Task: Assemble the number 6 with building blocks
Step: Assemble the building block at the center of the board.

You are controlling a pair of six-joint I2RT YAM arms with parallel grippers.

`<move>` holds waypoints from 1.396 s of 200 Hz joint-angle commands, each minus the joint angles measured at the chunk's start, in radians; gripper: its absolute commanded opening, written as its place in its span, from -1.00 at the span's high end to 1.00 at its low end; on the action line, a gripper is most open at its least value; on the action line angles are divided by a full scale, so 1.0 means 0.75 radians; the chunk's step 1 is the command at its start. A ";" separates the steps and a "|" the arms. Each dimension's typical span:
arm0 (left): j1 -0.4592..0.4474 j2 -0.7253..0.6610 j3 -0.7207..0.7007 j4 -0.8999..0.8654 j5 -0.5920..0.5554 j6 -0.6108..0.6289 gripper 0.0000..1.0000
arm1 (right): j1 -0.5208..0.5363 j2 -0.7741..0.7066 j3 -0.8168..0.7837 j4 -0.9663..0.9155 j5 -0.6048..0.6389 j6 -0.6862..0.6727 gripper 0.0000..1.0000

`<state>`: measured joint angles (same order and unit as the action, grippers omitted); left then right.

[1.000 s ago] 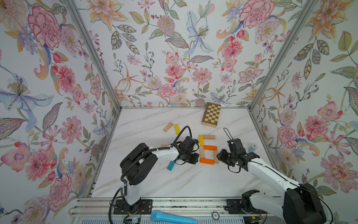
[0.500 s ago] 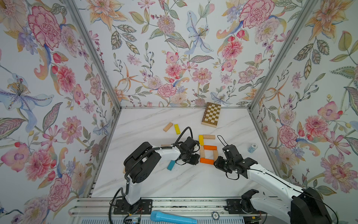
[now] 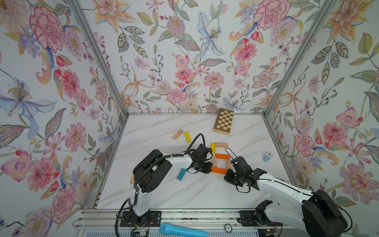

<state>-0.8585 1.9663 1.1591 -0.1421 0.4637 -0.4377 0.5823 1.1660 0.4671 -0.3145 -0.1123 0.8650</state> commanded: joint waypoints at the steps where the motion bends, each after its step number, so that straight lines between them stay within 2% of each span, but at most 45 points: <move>1: -0.013 0.030 0.021 -0.060 -0.030 0.017 1.00 | 0.007 0.033 -0.015 0.036 0.031 0.015 0.57; 85: -0.015 0.024 0.015 -0.054 -0.027 0.017 1.00 | -0.012 0.166 0.034 0.086 0.058 -0.002 0.81; 279: -0.031 0.039 0.052 -0.085 -0.039 0.034 1.00 | -0.038 0.208 0.078 0.088 0.072 -0.042 0.83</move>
<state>-0.8719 1.9732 1.1763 -0.1654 0.4610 -0.4335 0.5594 1.3014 0.5121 -0.2150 -0.0895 0.8494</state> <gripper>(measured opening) 0.047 0.083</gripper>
